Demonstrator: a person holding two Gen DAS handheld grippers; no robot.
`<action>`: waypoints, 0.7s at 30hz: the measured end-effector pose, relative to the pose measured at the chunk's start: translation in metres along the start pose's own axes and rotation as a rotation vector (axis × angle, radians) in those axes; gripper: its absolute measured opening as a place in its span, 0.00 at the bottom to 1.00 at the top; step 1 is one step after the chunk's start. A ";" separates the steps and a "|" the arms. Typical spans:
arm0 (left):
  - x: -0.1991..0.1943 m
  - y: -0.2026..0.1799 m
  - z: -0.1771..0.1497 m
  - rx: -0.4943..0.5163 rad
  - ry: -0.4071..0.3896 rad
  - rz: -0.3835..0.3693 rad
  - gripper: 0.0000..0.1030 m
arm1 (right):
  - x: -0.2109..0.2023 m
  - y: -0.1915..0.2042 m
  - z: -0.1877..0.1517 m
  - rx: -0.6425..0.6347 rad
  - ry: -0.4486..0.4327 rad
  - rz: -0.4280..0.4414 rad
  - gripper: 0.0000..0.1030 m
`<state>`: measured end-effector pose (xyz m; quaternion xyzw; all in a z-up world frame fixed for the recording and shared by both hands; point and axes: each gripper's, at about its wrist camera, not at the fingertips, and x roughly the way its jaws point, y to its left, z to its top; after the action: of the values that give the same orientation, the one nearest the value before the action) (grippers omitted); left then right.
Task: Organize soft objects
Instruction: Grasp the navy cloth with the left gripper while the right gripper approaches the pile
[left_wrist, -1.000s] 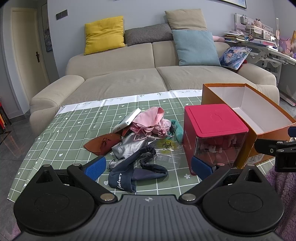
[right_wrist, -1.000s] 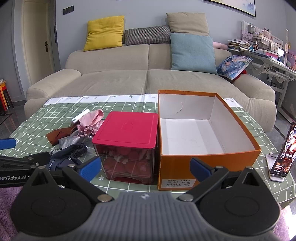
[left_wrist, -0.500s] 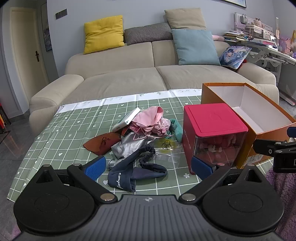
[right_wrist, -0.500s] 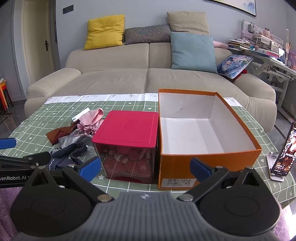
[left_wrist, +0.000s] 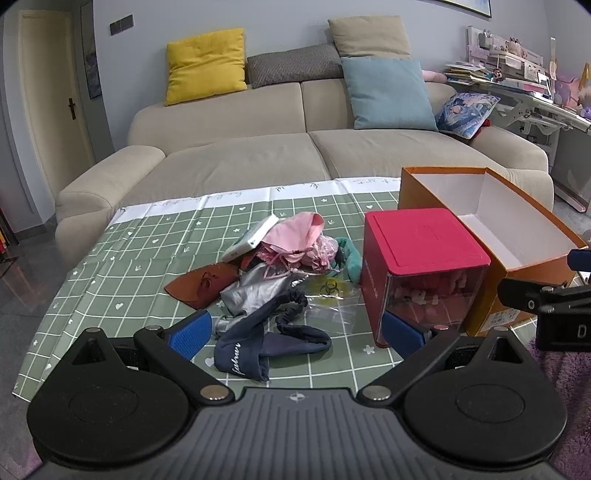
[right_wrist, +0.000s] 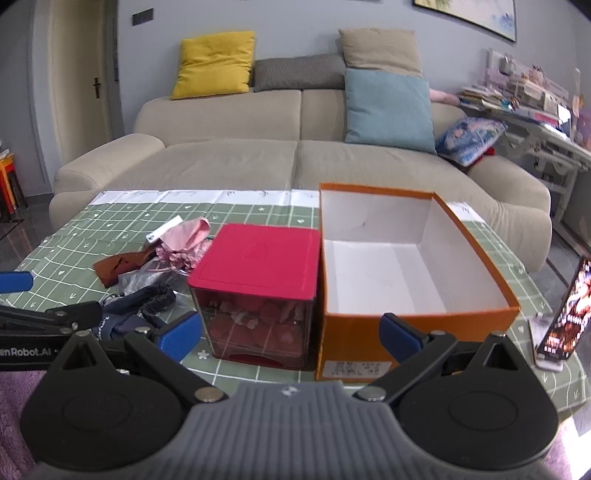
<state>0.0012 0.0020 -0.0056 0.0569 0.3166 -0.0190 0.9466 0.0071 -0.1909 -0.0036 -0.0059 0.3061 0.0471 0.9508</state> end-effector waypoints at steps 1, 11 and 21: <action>-0.001 0.002 0.001 -0.003 -0.001 0.002 1.00 | -0.001 0.002 0.001 -0.013 -0.006 0.008 0.97; 0.002 0.039 0.020 -0.050 0.013 -0.033 1.00 | 0.007 0.042 0.030 -0.150 -0.043 0.133 0.97; 0.037 0.094 0.028 -0.014 0.108 -0.139 0.87 | 0.049 0.093 0.048 -0.202 0.002 0.226 0.95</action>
<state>0.0547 0.0918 0.0031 0.0290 0.3706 -0.0796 0.9249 0.0662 -0.0923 0.0081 -0.0673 0.2996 0.1845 0.9336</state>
